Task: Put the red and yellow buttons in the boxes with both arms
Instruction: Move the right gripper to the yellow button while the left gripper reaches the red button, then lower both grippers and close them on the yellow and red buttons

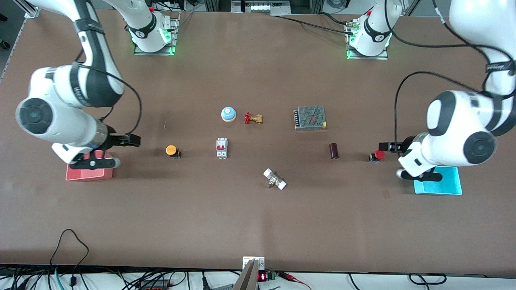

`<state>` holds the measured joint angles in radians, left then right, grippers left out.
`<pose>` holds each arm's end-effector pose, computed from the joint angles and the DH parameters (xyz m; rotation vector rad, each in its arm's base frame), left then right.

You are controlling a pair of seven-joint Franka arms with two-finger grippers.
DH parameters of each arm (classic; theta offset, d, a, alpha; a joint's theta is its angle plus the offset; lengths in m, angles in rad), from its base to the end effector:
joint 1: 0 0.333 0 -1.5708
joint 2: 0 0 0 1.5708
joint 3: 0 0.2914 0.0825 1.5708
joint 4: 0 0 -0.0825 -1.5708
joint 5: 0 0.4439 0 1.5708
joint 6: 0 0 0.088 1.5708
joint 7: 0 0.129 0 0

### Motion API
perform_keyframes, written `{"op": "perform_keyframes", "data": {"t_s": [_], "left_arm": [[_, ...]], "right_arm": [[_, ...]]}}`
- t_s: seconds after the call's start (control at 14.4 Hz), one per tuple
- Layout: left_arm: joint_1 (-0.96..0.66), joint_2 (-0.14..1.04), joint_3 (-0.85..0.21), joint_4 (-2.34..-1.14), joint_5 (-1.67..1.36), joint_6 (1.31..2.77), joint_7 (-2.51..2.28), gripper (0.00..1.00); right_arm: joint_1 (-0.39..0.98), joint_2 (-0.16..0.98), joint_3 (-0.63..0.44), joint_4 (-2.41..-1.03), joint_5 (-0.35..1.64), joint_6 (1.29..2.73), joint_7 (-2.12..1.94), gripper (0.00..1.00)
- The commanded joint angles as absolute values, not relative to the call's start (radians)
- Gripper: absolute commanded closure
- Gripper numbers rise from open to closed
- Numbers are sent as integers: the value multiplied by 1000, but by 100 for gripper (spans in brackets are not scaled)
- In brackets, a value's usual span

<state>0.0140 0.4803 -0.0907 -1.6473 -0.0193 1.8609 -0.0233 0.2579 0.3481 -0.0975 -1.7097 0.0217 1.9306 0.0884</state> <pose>0.6774 -0.0508 0.2424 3.0661 -0.0625 -0.4128 0.6693 0.1133 0.3058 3.1048 0.1037 -0.1910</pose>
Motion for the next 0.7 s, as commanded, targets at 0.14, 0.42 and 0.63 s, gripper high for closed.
{"op": "perform_keyframes", "data": {"t_s": [0.14, 0.42, 0.63], "left_arm": [[31, 480, -86, -1798, -9, 2078, -3, 0], [43, 517, -86, -1821, -20, 2132, -6, 0], [44, 522, -86, -1848, -49, 2178, -11, 0]], "right_arm": [[265, 314, -9, -1897, 18, 2158, 234, 0], [264, 334, 32, -1973, 12, 2295, 262, 0], [265, 377, 32, -1973, -18, 2331, 262, 0]]}}
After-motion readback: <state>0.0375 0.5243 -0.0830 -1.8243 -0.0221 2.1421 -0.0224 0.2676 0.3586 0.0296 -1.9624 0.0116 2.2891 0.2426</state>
